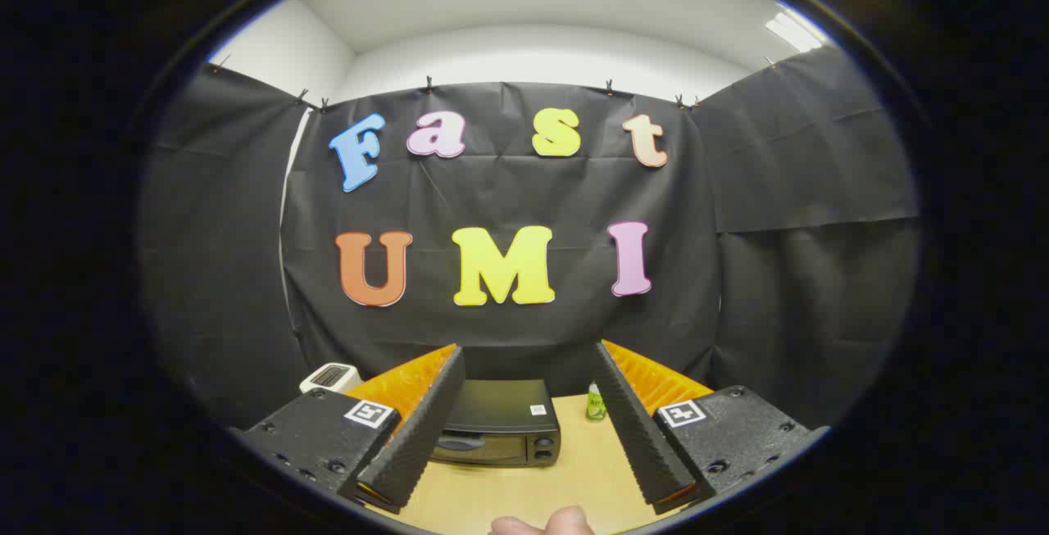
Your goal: Open the toaster oven, put the food inside, and close the toaster oven door.
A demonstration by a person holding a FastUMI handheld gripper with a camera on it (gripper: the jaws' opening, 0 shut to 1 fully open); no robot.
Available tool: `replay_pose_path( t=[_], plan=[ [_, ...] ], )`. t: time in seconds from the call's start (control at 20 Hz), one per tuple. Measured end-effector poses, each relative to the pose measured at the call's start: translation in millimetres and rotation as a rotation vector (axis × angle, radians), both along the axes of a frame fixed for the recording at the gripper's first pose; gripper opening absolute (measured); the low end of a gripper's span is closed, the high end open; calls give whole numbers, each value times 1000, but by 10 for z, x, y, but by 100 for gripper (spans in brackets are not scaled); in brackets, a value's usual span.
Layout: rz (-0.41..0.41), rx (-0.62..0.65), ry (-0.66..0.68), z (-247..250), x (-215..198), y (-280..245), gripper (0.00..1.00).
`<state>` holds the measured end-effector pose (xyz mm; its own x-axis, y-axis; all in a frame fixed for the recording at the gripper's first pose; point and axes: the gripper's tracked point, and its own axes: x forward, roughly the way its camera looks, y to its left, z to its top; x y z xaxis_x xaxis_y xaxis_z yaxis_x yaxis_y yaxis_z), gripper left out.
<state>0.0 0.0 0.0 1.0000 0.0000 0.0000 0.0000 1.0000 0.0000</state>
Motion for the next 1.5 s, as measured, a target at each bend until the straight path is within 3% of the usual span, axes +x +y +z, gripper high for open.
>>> replay_pose_path(
  t=[0.85, 1.5],
  plan=[
    [-14, 21, 23, -68, 62, -203, 100],
    [71, 106, 102, -370, 472, 155, 100]
  ],
)
